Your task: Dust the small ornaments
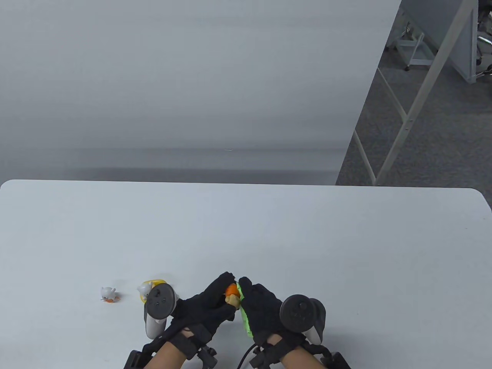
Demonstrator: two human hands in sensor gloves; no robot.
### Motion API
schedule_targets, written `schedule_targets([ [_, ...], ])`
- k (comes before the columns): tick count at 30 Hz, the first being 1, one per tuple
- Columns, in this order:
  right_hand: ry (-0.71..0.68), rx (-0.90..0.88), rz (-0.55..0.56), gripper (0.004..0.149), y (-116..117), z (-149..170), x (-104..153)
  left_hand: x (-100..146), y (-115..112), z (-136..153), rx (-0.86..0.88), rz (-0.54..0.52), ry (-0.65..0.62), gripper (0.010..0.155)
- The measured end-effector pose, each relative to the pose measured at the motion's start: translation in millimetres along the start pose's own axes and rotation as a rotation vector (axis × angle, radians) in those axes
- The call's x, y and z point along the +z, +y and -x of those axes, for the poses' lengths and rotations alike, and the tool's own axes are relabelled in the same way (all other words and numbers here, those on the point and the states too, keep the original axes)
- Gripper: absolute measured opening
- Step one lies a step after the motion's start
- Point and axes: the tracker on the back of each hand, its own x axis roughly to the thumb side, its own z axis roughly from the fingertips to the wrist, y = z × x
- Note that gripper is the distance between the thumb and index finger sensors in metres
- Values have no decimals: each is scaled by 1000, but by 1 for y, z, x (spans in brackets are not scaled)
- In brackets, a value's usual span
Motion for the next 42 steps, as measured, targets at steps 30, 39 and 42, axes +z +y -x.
schedule_targets([
  [30, -89, -118, -13, 47, -5, -5, 3, 4, 10, 1, -15, -167, -8, 67],
  [39, 10, -65, 14, 46, -5, 2, 3, 0, 12, 11, -20, -107, 0, 66],
  [42, 28, -88, 8, 46, -7, 7, 3, -1, 3, 8, -51, -108, 4, 67],
])
